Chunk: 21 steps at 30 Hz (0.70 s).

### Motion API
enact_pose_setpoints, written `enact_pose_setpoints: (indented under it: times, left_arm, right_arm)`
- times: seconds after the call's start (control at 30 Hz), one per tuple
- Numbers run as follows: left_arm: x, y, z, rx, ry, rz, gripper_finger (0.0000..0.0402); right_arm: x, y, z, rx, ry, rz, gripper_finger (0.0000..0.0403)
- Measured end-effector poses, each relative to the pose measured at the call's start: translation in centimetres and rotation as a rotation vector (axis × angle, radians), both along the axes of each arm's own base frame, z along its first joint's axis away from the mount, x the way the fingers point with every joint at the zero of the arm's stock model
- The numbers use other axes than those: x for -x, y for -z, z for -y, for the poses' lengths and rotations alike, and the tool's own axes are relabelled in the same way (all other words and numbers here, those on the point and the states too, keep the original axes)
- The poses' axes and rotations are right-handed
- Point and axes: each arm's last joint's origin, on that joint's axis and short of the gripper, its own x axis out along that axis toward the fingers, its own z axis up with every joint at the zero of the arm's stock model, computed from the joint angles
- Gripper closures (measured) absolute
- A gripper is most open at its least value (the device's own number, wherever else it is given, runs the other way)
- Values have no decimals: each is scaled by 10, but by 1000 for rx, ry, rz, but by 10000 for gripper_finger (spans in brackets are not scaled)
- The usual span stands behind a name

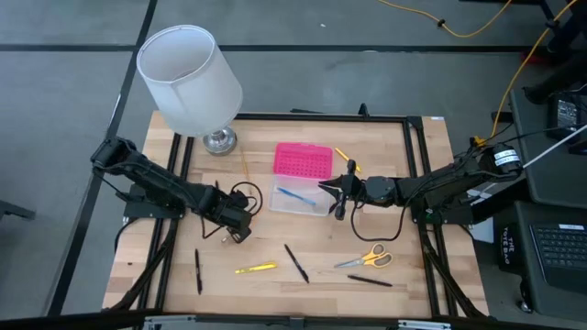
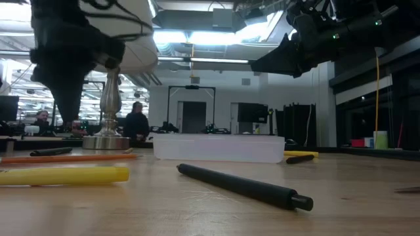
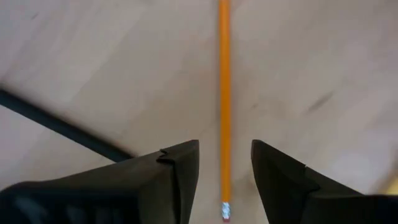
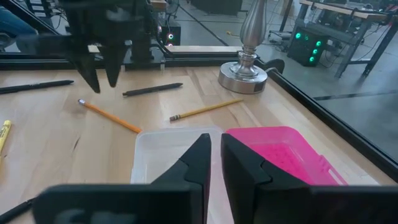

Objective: Pick & place school supplies into a supply box
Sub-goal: Put the orange pencil into the transparent supply box

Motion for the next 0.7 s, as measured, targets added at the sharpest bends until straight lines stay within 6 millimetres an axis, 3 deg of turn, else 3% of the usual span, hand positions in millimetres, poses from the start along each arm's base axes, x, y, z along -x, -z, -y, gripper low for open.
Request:
enact_pose_setpoints:
  times: [0.7]
  left_arm:
    - [-18,31,2,-19,54,-63,263]
  right_arm:
    - [0,1,0,4,1,-14,359]
